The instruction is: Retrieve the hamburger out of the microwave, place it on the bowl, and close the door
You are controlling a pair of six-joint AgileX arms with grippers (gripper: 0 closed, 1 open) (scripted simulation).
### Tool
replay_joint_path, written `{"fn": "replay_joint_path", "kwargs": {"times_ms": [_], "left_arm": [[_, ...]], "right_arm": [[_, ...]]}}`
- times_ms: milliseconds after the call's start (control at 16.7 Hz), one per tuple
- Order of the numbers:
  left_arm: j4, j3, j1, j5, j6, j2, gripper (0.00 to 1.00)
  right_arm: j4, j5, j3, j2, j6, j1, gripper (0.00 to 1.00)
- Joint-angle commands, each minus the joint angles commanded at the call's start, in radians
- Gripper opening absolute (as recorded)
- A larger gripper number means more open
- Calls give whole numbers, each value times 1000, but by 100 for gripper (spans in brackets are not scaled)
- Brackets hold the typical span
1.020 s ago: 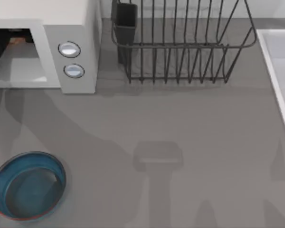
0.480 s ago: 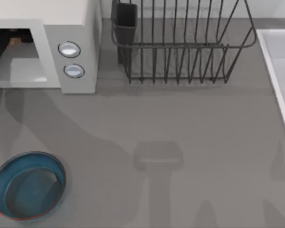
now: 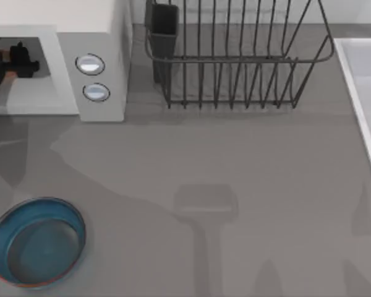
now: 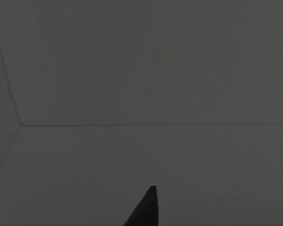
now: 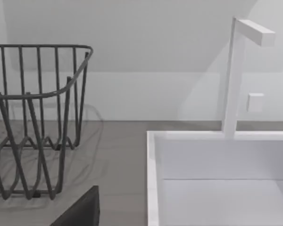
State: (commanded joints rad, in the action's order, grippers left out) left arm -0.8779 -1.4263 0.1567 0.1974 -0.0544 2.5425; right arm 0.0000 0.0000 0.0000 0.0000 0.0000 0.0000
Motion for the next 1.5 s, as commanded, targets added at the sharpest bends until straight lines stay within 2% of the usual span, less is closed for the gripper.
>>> {"fn": "replay_joint_path", "kwargs": {"times_ms": [300, 540, 1020, 1500], "left_arm": [[-221, 413, 35, 32, -10, -154, 0], [-357, 623, 56, 52, -16, -250, 0], [-375, 661, 56, 56, -19, -289, 0], [-60, 649, 56, 52, -20, -587, 0]], "right_arm": [[0, 0, 0, 0, 0, 0, 100], [0, 0, 0, 0, 0, 0, 100], [0, 0, 0, 0, 0, 0, 100], [0, 0, 0, 0, 0, 0, 100]]}}
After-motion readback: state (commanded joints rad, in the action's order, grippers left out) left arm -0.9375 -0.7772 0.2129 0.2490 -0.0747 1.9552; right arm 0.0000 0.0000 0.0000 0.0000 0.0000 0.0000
